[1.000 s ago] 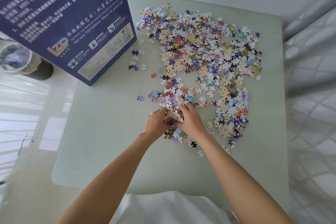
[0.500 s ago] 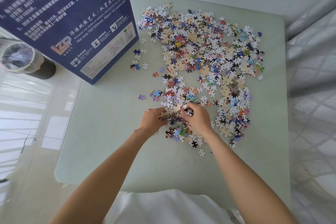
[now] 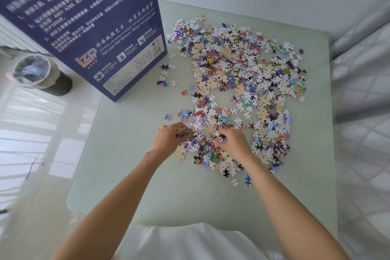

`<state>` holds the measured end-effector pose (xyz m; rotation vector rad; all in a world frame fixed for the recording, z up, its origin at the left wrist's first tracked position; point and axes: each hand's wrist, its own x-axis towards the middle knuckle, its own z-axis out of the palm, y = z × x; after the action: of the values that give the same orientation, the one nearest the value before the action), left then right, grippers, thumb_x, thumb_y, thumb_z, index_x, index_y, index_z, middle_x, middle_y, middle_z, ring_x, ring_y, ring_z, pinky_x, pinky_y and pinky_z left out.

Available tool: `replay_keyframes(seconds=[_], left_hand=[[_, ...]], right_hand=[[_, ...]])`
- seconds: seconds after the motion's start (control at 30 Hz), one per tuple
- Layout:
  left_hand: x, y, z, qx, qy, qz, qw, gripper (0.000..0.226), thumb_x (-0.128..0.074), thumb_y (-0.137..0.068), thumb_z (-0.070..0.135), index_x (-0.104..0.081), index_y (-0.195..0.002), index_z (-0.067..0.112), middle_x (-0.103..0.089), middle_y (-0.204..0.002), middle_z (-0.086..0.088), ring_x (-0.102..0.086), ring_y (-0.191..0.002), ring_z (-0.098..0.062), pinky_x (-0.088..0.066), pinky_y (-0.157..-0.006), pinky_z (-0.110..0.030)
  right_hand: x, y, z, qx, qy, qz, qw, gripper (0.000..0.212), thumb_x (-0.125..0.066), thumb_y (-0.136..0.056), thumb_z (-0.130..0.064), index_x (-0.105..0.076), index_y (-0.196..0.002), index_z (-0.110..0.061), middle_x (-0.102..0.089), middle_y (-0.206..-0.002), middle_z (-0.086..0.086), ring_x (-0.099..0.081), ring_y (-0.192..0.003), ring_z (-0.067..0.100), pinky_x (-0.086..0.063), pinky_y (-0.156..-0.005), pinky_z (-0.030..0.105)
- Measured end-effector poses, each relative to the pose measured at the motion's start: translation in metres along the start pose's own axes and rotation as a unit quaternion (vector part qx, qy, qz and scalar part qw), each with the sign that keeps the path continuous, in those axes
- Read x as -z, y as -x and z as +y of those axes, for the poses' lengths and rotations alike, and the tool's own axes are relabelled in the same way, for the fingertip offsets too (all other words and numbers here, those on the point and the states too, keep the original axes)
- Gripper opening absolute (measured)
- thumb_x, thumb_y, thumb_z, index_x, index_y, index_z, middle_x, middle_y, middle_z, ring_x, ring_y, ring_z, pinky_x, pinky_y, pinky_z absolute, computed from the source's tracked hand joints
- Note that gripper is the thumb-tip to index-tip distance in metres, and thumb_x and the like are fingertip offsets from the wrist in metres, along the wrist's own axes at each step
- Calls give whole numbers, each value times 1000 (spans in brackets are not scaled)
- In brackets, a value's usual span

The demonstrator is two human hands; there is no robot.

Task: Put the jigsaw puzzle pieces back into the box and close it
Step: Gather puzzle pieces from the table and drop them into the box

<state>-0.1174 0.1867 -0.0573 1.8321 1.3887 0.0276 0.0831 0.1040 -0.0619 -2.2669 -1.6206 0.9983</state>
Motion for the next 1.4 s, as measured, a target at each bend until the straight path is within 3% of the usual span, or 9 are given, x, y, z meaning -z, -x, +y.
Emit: replay_keyframes(seconds=[0.17, 0.33, 0.47, 0.63, 0.77, 0.9, 1.03, 1.27, 1.4], left_hand=[[15, 9, 3, -31, 4, 33, 999, 21, -70, -82, 25, -68, -101, 16, -71, -87, -7, -65, -75, -23, -42, -63, -23], [62, 21, 27, -118, -12, 88, 989, 21, -72, -80, 27, -69, -100, 19, -73, -85, 3, -67, -74, -17, -44, -63, -19], [141, 36, 62, -230, -10, 207, 951, 17, -73, -80, 23, -70, -96, 23, -71, -84, 11, -60, -68, 1, -43, -65, -4], [251, 48, 103, -297, -37, 381, 875, 20, -71, -81, 22, -70, -101, 20, -67, -89, 14, -63, -78, 1, -50, -70, -8], [315, 39, 117, -258, -75, 480, 835, 19, -70, -82, 24, -70, -102, 21, -67, -87, 13, -63, -74, -5, -50, -70, -18], [347, 13, 109, -144, -178, 464, 856, 21, -63, -87, 26, -66, -107, 19, -72, -89, -6, -66, -80, -28, -52, -71, -36], [352, 0, 99, -69, -211, 405, 887, 19, -58, -90, 29, -63, -104, 17, -69, -87, -9, -59, -70, -26, -41, -60, -29], [353, -2, 87, -84, -185, 395, 896, 26, -42, -99, 27, -63, -111, 21, -68, -104, 0, -62, -84, -21, -42, -67, -25], [355, 0, 83, -96, -209, 380, 896, 28, -39, -98, 33, -62, -112, 24, -66, -105, 2, -62, -86, -19, -48, -71, -29]], right_hand=[[8, 6, -7, -16, -4, 34, 999, 39, -69, -81, -31, -63, -114, -12, -70, -93, 3, -51, -49, 8, -49, -58, 22], [34, 6, -27, -11, -71, 57, 996, 50, -70, -76, -39, -61, -118, -13, -68, -110, 1, -66, -84, 14, -54, -81, 28], [87, 1, -72, 78, -180, 89, 977, 36, -71, -73, -37, -67, -100, -13, -67, -80, -15, -64, -67, 2, -55, -67, 22], [166, -10, -151, 196, -306, 140, 921, 28, -72, -67, -34, -63, -93, -33, -70, -95, -10, -69, -81, 7, -54, -75, 20], [218, -28, -214, 283, -349, 154, 880, 20, -75, -69, -24, -66, -87, -26, -71, -90, -7, -70, -77, 12, -57, -70, 25], [240, -64, -261, 327, -312, 180, 874, 17, -75, -76, -18, -66, -90, -14, -69, -88, -4, -69, -76, 19, -59, -68, 37], [247, -97, -301, 361, -287, 184, 868, 18, -76, -76, -18, -65, -90, -16, -66, -87, -6, -68, -77, 14, -59, -68, 35], [241, -140, -347, 417, -182, 165, 875, 31, -74, -76, -25, -67, -103, -11, -70, -96, 2, -62, -75, -5, -52, -67, 12], [240, -154, -364, 443, -44, 105, 889, 27, -72, -79, -31, -69, -103, -20, -71, -98, -3, -64, -89, 6, -50, -80, 23]])
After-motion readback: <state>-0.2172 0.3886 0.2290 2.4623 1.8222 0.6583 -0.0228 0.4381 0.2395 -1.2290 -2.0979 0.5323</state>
